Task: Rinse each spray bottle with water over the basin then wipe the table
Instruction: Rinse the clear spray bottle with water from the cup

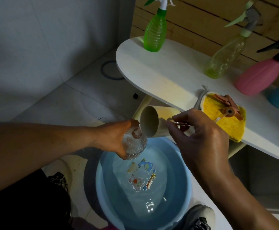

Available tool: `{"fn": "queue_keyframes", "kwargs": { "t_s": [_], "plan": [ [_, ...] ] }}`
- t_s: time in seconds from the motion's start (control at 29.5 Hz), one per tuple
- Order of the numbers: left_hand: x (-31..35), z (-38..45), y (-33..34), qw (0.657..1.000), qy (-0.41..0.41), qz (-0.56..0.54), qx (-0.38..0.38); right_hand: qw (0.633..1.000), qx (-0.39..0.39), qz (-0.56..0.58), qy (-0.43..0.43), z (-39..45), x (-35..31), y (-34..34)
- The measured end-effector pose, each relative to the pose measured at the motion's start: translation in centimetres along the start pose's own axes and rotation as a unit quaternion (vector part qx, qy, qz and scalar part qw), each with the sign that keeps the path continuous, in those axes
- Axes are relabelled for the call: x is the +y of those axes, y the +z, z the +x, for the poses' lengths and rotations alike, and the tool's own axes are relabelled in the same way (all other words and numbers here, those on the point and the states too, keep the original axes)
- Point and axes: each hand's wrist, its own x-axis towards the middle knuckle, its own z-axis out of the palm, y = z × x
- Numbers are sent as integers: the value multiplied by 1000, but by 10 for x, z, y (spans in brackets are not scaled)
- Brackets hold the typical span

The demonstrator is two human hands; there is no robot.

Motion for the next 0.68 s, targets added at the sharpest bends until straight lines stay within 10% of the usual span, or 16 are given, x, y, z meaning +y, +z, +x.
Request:
{"fn": "queue_keyframes", "kwargs": {
  "t_s": [0.68],
  "plan": [
    [6,-3,-1,1000,-2,6,-1,997,-16,-52,-47,-2,-1,-2]
  ]
}}
